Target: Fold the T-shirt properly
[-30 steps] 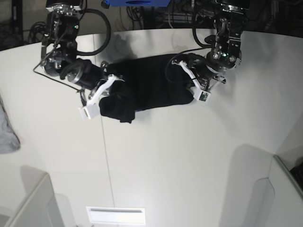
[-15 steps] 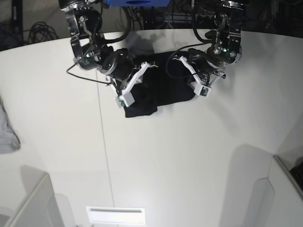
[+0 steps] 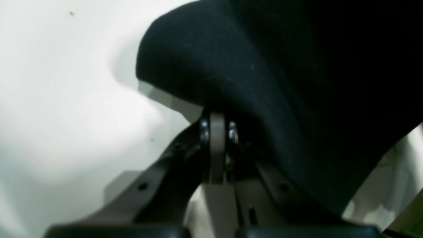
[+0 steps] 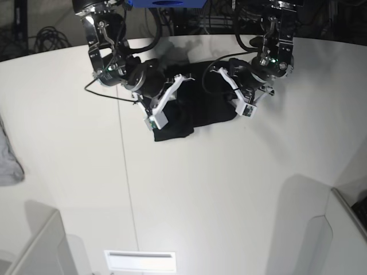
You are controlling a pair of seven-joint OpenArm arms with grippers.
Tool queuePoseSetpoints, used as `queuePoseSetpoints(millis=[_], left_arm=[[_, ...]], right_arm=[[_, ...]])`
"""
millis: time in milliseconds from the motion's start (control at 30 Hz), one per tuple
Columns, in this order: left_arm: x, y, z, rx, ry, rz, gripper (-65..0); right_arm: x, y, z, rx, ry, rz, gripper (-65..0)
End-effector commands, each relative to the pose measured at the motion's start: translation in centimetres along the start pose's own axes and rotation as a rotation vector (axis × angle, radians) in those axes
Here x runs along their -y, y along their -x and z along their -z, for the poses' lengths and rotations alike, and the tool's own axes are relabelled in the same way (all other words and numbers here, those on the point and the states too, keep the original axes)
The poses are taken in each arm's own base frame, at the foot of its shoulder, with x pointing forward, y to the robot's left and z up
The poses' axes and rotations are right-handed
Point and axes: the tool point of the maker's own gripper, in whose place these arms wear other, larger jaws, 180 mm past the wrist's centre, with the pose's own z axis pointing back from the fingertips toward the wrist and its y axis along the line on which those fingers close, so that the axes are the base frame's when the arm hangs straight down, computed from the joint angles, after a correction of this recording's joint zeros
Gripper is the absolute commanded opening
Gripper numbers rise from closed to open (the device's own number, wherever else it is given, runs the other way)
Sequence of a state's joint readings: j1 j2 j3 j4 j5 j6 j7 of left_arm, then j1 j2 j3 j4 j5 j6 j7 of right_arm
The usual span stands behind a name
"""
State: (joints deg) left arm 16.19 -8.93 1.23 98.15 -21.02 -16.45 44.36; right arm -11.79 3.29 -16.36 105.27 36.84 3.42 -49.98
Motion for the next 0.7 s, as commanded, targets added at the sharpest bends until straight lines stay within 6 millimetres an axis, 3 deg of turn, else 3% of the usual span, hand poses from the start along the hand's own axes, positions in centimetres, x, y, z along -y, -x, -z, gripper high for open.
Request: queuePoseSetpoints(millis=[0, 300, 433, 467, 600, 667], left_arm=[[0.1, -0.6, -0.2, 0.015, 0.000, 0.011, -65.0], [-0.2, -0.4, -0.4, 0.014, -0.007, 0.003, -65.0], [-0.8, -0.1, -1.5, 0.024, -0.031, -0.007, -65.0], [-1.4, -0.1, -2.1, 0.032, -0.049, -0.015, -65.0], [-2.7, 0.3, -4.3, 0.050, -0.104, -0.033, -65.0], [-3.7, 1.3, -5.3, 0.040, -0.136, -0.051, -65.0]], right_arm=[[-0.7, -1.1, 0.0, 0.032, -0.027, -0.008, -65.0], [-0.8, 0.1, 2.4, -0.051, -0.042, -0.029, -65.0], [-0.4, 0.4, 2.7, -0.065, -0.034, -0.020, -65.0], [-0.4, 0.4, 2.7, -0.065, -0.034, -0.020, -62.3], [-0.4, 0.4, 2.7, -0.064, -0.034, -0.021, -38.7], [-0.5, 0.2, 2.5, -0.056, -0.029, -0.016, -34.4]])
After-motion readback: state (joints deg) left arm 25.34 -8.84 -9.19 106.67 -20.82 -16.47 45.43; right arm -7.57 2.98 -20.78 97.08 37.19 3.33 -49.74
